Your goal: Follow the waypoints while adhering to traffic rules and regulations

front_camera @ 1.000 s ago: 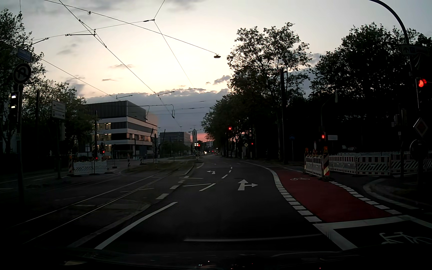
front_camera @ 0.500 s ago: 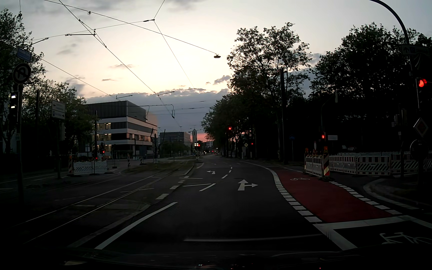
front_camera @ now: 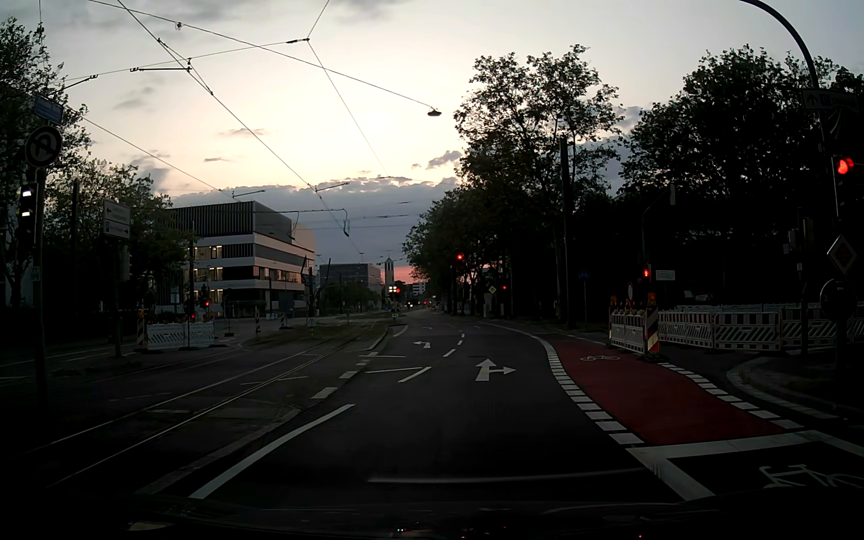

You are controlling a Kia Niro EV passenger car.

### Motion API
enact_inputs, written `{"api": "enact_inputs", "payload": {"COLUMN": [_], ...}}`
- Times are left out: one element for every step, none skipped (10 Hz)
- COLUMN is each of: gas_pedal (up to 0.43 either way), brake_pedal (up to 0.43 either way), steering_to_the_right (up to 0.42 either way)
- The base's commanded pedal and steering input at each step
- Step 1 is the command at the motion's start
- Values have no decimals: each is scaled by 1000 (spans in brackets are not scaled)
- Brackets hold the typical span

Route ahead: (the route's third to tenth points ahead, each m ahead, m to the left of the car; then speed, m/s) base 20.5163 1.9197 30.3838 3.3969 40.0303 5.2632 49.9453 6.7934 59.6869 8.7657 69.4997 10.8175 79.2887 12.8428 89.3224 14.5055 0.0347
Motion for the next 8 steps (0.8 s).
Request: {"api": "enact_inputs", "payload": {"gas_pedal": [0, 0, 0, 0, 0, 0, 0, 0], "brake_pedal": [244, 244, 244, 244, 244, 244, 244, 244], "steering_to_the_right": [34, 34, 34, 34, 34, 34, 34, 34]}}
